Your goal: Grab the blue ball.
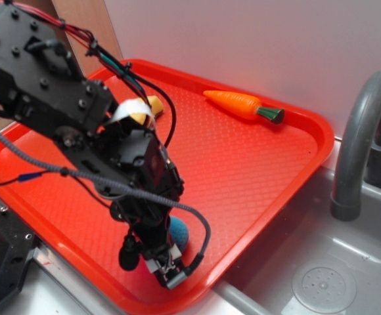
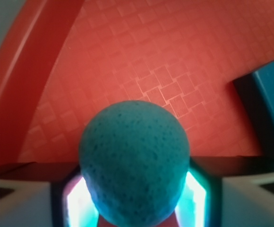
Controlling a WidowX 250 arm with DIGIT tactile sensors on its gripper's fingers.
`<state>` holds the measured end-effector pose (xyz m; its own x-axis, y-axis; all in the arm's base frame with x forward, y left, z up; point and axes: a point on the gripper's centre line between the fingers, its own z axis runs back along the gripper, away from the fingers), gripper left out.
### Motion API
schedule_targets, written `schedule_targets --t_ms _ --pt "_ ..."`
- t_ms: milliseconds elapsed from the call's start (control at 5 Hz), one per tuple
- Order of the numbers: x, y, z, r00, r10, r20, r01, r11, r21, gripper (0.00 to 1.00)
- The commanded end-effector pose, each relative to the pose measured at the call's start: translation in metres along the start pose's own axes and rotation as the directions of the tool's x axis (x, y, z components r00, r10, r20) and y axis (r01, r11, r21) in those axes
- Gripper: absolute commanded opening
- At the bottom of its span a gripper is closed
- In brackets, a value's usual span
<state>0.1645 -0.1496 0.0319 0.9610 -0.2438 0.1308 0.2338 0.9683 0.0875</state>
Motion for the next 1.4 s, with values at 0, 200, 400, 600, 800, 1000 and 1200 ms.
schedule_targets --t_ms 0,200,400,600,800,1000,1200 --pt "0.004 0.025 0.034 0.996 0.090 0.027 -0.090 0.996 0.028 0.00" --pt "0.012 0.075 0.079 0.953 0.303 -0.005 -0.303 0.952 0.034 0.00" --pt "0.017 0.106 0.127 0.906 0.423 -0.006 -0.421 0.904 0.078 0.00" --pt "0.021 0.126 0.175 0.870 0.494 0.001 -0.492 0.868 0.069 0.00" --pt "0.025 0.126 0.212 0.884 0.467 0.021 -0.468 0.883 0.032 0.00" --pt "0.027 0.124 0.226 0.901 0.428 0.067 -0.430 0.903 0.007 0.00" --pt "0.030 0.126 0.217 0.927 0.375 0.021 -0.376 0.926 0.023 0.00"
